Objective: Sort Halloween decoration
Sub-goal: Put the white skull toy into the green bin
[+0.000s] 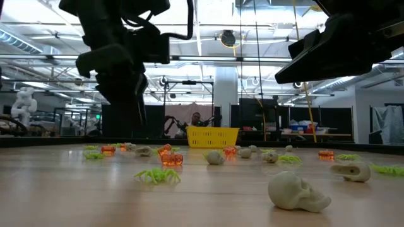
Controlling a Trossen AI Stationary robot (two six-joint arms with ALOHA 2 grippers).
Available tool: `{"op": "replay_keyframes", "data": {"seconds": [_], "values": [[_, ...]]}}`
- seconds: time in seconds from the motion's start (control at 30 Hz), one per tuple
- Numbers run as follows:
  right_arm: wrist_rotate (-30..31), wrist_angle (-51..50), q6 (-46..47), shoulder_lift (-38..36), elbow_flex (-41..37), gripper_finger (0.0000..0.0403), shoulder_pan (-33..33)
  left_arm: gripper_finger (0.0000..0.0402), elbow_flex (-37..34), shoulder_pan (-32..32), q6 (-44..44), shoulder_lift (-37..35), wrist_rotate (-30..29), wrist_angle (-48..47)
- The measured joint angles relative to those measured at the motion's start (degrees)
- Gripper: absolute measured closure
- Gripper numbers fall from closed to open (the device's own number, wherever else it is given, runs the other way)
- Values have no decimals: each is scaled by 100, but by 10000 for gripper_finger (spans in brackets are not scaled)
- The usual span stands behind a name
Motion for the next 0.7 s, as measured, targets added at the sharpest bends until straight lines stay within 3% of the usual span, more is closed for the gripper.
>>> {"op": "replay_keyframes", "data": {"seconds": [0.2,0.7], "values": [[0,2,-2,0,0,401,0,240,-403,0,27,0,0,805],[1,4,93,0,0,401,0,240,-860,0,-124,2,-195,1431]]}}
